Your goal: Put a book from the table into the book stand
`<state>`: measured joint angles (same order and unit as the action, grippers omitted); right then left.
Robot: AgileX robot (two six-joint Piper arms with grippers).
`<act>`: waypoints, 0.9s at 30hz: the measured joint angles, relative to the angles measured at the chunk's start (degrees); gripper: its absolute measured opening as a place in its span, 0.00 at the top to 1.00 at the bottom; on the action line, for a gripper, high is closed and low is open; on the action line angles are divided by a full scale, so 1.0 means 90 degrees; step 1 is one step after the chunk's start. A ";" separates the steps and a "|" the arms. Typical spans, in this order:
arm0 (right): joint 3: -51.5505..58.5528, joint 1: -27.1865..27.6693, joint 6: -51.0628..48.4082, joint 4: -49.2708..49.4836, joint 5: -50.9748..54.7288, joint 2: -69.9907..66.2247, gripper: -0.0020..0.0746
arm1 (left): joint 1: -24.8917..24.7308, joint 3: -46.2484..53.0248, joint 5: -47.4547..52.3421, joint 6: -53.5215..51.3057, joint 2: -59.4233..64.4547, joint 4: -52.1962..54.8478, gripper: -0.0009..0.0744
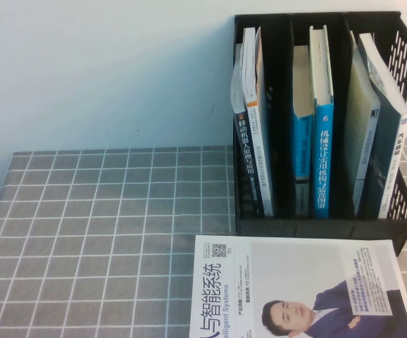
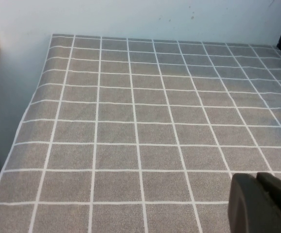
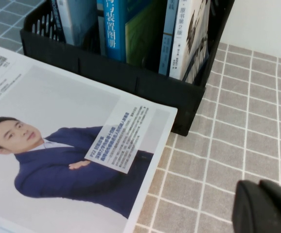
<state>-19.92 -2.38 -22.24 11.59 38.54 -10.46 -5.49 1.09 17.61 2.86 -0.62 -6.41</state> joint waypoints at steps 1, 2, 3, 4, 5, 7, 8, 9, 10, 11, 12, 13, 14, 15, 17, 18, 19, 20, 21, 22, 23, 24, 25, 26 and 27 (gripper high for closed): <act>0.0000 0.0000 0.0000 0.0000 0.0000 0.0000 0.98 | 0.0000 0.0000 0.0009 0.0000 0.0000 0.0000 0.99; 0.0000 0.0000 0.0000 0.0000 0.0000 0.0000 0.98 | 0.0000 0.0000 0.0009 0.0000 0.0000 0.0000 0.99; 0.0000 0.0000 0.0000 0.0000 0.0000 0.0000 0.98 | 0.0000 0.0000 0.0009 0.0000 0.0000 0.0000 0.99; 0.0000 0.0000 0.0000 0.0000 0.0000 0.0000 0.98 | 0.0000 0.0000 0.0009 0.0000 0.0000 0.0000 0.99; 0.0000 0.0000 0.0000 0.0000 0.0000 0.0000 0.98 | 0.0000 0.0000 0.0009 0.0011 0.0000 0.0000 0.99; 0.0000 0.0000 0.0000 0.0003 0.0000 0.0000 0.98 | 0.0000 0.0000 0.0009 0.0011 0.0000 0.0000 0.99; 0.0000 0.0000 0.0000 0.0003 0.0000 0.0000 0.98 | 0.0000 0.0000 0.0009 0.0011 0.0000 0.0000 0.99; 0.0000 0.0000 0.0000 0.0003 0.0000 0.0000 0.98 | 0.0000 0.0000 0.0009 0.0011 0.0000 0.0000 0.99; 0.0000 0.0000 0.0000 0.0003 0.0000 0.0000 0.98 | 0.0000 0.0000 0.0009 0.0011 0.0000 0.0000 0.99; 0.0000 0.0000 0.0000 0.0003 0.0000 0.0000 0.98 | 0.0000 0.0000 0.0009 0.0011 0.0000 0.0000 0.99; 0.0000 0.0000 0.0000 0.0003 0.0000 0.0000 0.98 | 0.0000 0.0000 0.0009 0.0011 0.0000 0.0000 0.99; 0.0000 0.0000 0.0000 0.0003 0.0000 0.0000 0.98 | 0.0000 0.0000 0.0009 0.0011 0.0000 0.0000 0.99; 0.0000 0.0000 0.0000 0.0003 0.0000 0.0000 0.98 | 0.0000 0.0000 0.0009 0.0011 0.0000 0.0000 0.99; 0.0000 0.0000 0.0000 0.0003 0.0000 0.0000 0.98 | 0.0000 0.0000 0.0009 0.0011 0.0000 0.0000 0.99; 0.0071 0.0000 0.0000 -0.0010 -0.0100 0.0049 0.98 | 0.0000 0.0000 0.0020 0.0011 0.0000 0.0000 0.99; 0.0166 0.0000 0.0000 -0.0131 -0.0263 0.0114 0.98 | 0.0000 0.0000 0.0014 0.0011 0.0000 0.0012 0.99; 0.0289 0.0000 0.0045 -0.0386 -0.0519 0.0166 0.98 | 0.0000 0.0000 0.0014 0.0011 0.0000 0.0012 0.99; 0.0442 0.0015 0.0073 -0.0663 -0.0844 0.0230 0.98 | 0.0000 0.0000 0.0014 0.0011 0.0000 0.0012 0.99; 0.0631 0.0049 0.0100 -0.0892 -0.1221 0.0295 0.98 | 0.0000 0.0000 0.0014 0.0011 0.0000 0.0012 0.99; 0.0808 0.0061 0.0132 -0.1009 -0.1529 0.0351 0.98 | 0.0000 0.0000 0.0014 0.0011 0.0000 0.0012 0.99; 0.1058 0.0077 0.0213 -0.1103 -0.1896 0.0431 0.98 | 0.0000 0.0000 0.0024 0.0011 0.0000 0.0012 0.99; 0.1325 0.0077 0.0343 -0.1157 -0.2244 0.0528 0.98 | 0.0000 0.0000 0.0024 0.0011 0.0000 0.0012 0.99; 0.1544 0.0077 0.0480 -0.1181 -0.2476 0.0619 0.98 | 0.0000 -0.0011 0.0028 0.0011 0.0000 0.0012 0.99; 0.1818 0.0077 0.0598 -0.1197 -0.2728 0.0748 0.98 | 0.0000 -0.0010 0.0028 0.0028 0.0000 0.0023 0.99; 0.2070 0.0077 0.0708 -0.1197 -0.2876 0.0892 0.98 | 0.0000 -0.0010 0.0039 0.0028 0.0000 0.0023 0.99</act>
<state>-1.29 -1.69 -15.87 0.81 12.65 -2.44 -5.49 1.00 17.96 3.11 -0.62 -6.21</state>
